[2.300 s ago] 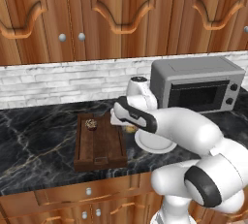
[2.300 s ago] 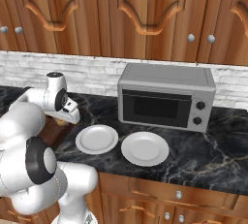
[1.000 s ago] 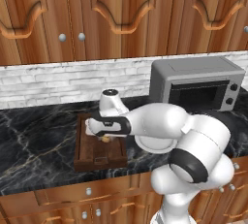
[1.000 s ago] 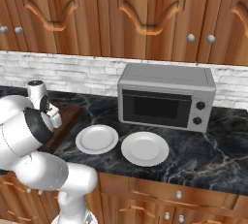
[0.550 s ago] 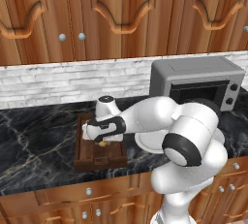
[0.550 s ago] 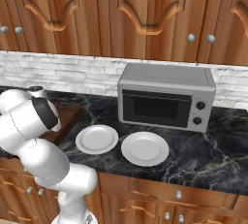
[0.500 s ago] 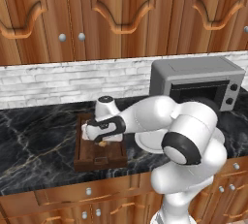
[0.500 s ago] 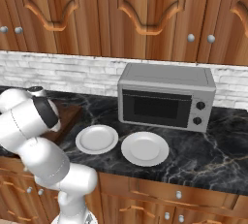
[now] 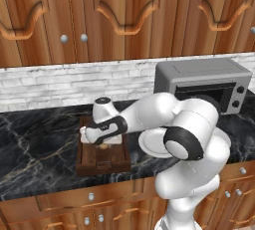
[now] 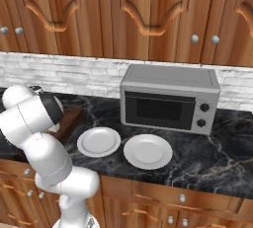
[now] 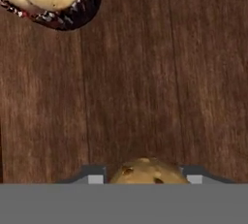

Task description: Move the dessert items from the plates to the tray.

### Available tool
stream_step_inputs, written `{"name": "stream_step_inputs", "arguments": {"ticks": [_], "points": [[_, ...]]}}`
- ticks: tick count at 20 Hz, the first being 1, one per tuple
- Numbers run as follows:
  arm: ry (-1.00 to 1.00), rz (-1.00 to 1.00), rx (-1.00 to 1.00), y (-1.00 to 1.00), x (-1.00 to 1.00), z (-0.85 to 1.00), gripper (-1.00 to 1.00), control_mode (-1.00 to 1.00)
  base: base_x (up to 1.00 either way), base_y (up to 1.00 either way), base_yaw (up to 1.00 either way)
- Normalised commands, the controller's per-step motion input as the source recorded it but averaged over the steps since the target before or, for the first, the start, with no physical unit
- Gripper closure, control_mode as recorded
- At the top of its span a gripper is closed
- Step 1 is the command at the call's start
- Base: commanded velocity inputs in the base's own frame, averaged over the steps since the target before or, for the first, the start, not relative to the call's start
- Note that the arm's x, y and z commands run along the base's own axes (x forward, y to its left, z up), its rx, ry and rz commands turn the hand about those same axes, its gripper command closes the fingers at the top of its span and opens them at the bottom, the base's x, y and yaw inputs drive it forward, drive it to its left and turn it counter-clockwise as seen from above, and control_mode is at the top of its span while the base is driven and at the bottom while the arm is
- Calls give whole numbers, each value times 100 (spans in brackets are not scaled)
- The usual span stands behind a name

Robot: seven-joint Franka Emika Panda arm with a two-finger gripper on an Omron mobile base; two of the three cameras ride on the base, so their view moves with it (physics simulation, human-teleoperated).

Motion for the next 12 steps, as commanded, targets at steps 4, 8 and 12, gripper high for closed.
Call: {"name": "stream_step_inputs", "arguments": {"ticks": [4, 8, 12], "points": [[0, 0, 0, -28, -19, 6, -100, -100, 0, 0, 0], [0, 0, 0, -15, -28, 3, -100, -100, 0, 0, 0], [-1, 0, 0, 0, -25, 4, -100, -100, 0, 0, 0]]}}
